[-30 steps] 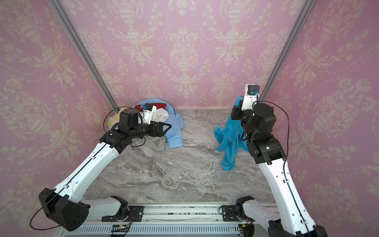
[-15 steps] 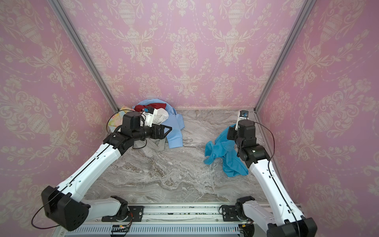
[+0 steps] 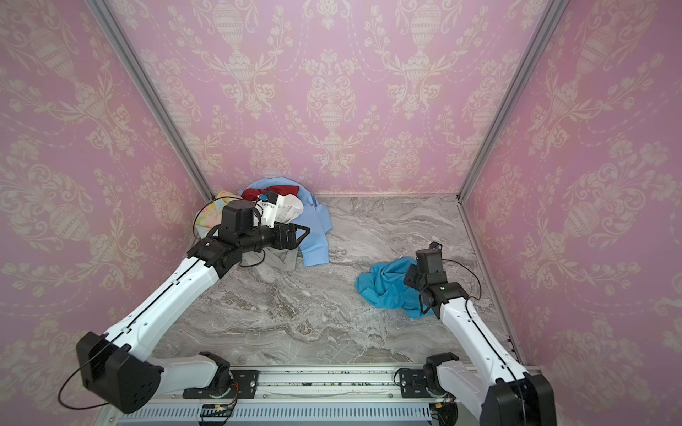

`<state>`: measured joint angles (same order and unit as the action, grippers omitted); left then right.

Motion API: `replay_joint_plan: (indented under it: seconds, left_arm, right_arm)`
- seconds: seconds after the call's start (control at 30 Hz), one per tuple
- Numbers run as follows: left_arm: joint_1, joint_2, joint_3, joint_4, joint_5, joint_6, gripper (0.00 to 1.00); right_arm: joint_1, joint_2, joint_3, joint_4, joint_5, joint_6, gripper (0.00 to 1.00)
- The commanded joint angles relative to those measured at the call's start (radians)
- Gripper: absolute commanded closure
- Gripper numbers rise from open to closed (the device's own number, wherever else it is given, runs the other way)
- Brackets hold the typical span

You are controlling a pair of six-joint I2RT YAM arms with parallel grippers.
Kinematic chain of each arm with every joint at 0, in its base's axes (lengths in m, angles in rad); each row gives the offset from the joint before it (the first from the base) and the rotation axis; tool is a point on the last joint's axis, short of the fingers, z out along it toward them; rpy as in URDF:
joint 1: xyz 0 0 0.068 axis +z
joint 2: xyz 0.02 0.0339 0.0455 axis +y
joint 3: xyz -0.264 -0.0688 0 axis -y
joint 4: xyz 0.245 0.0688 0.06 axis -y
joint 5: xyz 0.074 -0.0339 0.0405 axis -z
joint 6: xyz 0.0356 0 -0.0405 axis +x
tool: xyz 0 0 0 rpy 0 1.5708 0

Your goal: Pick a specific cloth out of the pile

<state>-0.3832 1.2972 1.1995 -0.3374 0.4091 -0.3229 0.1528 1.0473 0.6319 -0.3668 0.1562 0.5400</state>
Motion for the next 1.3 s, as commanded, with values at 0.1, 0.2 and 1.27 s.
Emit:
replay_joint_plan:
  seconds: [0.1, 0.2, 1.27]
  left_arm:
    - [-0.006, -0.003, -0.014, 0.012, -0.024, 0.01, 0.02]
    - [-0.006, 0.0, -0.015, 0.012, -0.024, 0.016, 0.01]
    - [-0.005, 0.012, -0.023, 0.009, -0.037, 0.02, 0.01]
  right_arm:
    - [-0.008, 0.146, -0.027, 0.063, -0.034, 0.081, 0.58]
    - [-0.016, 0.223, -0.006, 0.069, -0.052, 0.075, 0.47]
    - [0.143, 0.112, 0.11, -0.15, 0.106, 0.217, 0.0]
